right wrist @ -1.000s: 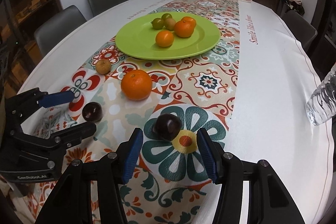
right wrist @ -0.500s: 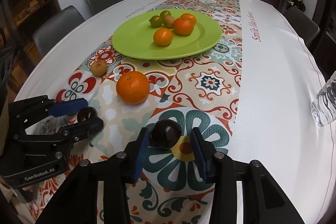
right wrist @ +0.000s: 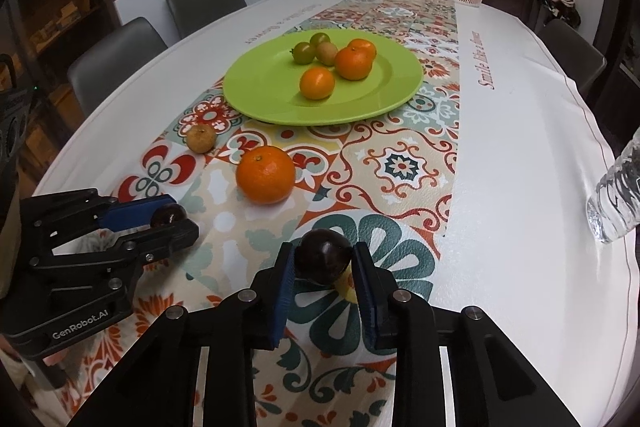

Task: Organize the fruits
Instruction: 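Grasp a dark purple plum with the left gripper while the right gripper grasps another plum, then carry both plums onto the green plate and open both grippers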

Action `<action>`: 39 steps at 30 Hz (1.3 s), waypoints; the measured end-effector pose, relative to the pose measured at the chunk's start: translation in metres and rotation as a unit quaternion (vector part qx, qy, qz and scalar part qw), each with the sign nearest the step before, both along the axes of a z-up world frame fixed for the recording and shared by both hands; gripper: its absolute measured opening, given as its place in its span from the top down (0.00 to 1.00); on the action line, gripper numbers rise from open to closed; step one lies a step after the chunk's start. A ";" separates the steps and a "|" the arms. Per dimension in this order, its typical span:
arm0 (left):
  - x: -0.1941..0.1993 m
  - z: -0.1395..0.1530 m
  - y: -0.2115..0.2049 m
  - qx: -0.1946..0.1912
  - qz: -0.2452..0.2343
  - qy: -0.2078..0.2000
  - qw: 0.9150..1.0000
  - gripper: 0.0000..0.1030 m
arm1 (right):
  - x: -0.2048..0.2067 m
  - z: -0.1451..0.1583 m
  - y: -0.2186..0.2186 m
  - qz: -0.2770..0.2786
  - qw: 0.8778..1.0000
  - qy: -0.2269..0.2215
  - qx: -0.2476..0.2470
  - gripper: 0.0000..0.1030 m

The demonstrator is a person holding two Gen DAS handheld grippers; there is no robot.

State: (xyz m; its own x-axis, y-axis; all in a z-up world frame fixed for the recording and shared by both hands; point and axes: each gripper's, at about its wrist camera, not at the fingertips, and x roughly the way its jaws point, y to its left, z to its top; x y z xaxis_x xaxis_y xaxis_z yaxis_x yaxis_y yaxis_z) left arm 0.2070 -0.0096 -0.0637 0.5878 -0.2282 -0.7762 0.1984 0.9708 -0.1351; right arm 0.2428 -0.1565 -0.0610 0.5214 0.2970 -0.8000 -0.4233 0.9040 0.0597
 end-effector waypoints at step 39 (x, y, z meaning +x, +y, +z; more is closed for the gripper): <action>0.013 0.101 0.014 0.015 0.003 -0.126 0.992 0.72 | 0.013 0.096 0.008 -0.004 0.993 -0.105 0.050 0.71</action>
State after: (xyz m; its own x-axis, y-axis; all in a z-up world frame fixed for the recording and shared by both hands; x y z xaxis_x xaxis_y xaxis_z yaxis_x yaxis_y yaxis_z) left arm 0.2198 0.0043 0.0371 0.7656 -0.2033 -0.6104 0.2168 0.9748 -0.0527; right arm 0.2562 -0.1480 0.0345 0.6769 0.3638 -0.6399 -0.4281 0.9018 0.0598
